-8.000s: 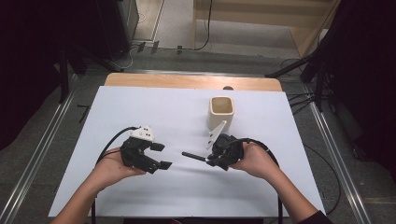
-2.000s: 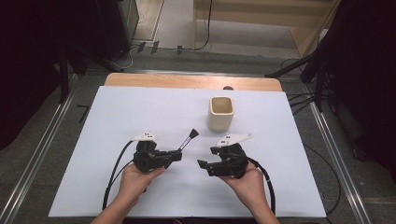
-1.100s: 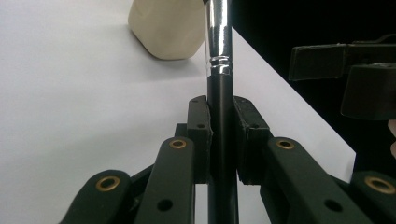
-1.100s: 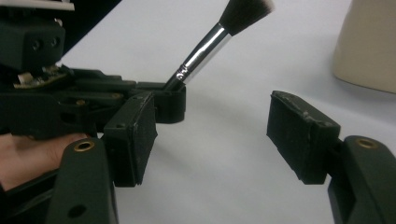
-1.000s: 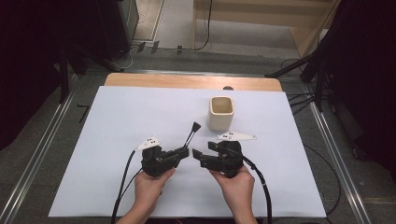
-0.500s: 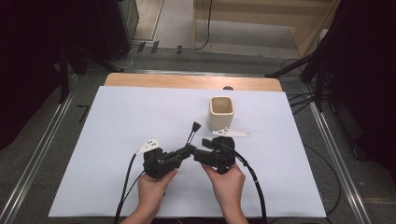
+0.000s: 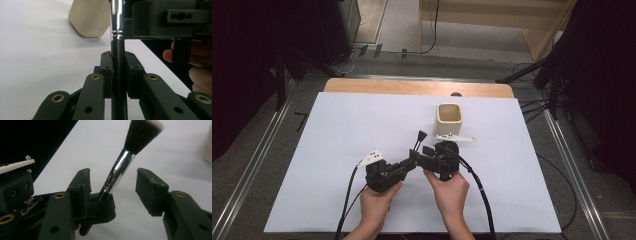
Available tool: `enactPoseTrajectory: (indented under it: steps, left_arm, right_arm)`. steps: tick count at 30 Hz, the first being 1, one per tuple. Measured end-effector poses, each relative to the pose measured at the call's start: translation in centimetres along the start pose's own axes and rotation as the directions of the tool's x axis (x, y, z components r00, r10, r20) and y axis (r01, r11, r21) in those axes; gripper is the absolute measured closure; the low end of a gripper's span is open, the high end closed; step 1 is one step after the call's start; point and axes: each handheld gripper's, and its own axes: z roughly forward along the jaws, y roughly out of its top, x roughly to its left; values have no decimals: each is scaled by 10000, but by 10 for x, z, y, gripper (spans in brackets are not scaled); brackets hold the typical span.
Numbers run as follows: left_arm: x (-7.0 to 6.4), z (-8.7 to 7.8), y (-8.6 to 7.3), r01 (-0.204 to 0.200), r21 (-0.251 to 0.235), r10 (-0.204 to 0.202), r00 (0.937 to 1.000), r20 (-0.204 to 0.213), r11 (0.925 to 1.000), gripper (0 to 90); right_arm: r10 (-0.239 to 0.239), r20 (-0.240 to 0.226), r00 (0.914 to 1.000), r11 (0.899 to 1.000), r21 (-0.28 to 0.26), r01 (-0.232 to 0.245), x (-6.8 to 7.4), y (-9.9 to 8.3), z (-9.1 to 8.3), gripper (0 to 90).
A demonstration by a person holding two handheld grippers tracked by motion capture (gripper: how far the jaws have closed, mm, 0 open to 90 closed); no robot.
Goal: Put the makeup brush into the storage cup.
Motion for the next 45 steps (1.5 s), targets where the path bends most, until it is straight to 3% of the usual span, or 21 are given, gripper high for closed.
enactPoseTrajectory:
  steps: [18,31,45]
  left_arm:
    - [-4,2,-4,-100,-1,100,9999,8,10000,794]
    - [-4,3,-6,186,-59,-185,9996,216,9998,794]
    - [-4,5,-7,169,76,-171,9994,299,9998,791]
  right_arm:
    - [1013,-53,9948,9942,377,-1010,-6,4,13,659]
    - [1483,-278,9886,9880,468,-1469,-7,4,17,730]
    - [1739,-679,9824,9837,588,-1701,-7,5,16,778]
